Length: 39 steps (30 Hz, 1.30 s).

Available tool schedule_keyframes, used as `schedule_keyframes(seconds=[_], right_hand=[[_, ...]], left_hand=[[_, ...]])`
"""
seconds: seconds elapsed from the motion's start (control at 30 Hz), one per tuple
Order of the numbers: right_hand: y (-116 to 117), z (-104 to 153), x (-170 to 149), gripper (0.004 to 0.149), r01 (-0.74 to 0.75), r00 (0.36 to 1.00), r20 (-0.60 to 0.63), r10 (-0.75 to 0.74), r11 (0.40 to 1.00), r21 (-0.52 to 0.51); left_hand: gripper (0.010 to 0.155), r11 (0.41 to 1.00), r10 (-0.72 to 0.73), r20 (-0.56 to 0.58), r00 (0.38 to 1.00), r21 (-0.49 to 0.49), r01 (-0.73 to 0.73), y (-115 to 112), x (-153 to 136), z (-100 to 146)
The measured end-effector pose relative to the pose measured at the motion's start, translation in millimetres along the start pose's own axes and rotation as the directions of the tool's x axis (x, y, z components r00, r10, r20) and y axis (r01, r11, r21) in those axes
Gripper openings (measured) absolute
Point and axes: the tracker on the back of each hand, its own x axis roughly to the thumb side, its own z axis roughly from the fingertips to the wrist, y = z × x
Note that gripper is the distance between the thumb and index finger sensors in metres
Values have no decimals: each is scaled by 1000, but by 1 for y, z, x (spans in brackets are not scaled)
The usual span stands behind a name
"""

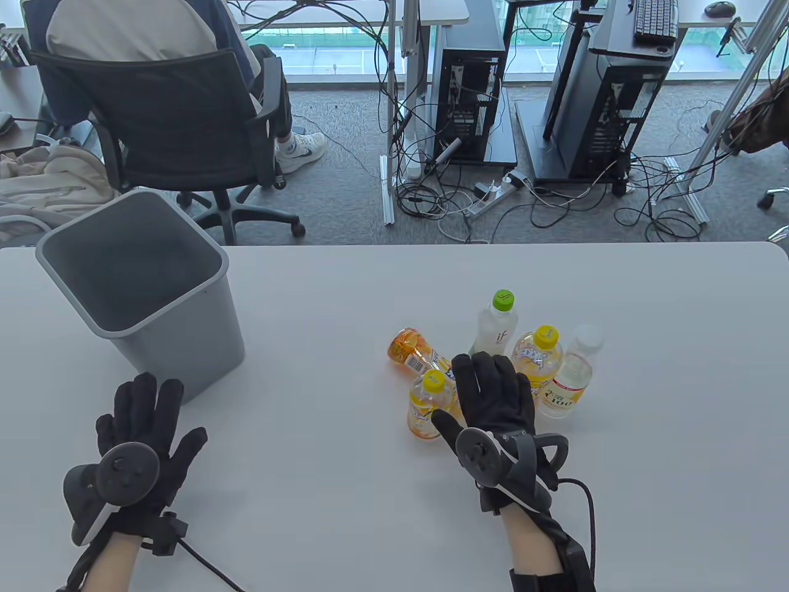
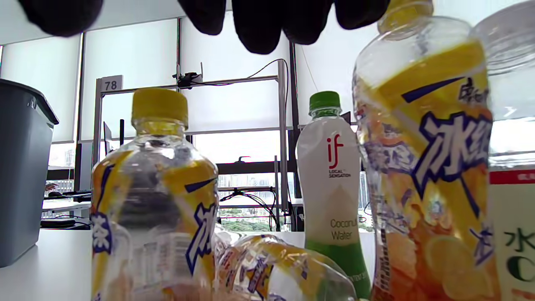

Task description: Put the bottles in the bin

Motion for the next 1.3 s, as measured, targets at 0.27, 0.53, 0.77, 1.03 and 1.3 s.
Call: schedule_keyframes(seconds=[0.27,0.53,0.77,1.03,1.3], right_hand=[[2,-45,29,76,-150,988,67,136,949,276],[9,-64,34,62,-191,981,100,166,916,353],[-6,-81,36,59,-108,994,70,88,916,387],[-83,-122,80,59,125,991,46,-125,992,2],[-108,-152,151,59,425,905,81,-417,885,-188]], left_hand=[[81,1000,10,-60,998,-20,-11,0,-15,-2],[81,999,1,-78,997,-32,-4,0,-18,-3],[81,999,-23,-100,995,-51,18,-2,-20,-2],[81,998,-20,-142,990,-66,11,-3,-28,-3],[81,997,-28,-155,987,-79,15,-4,-30,-3]])
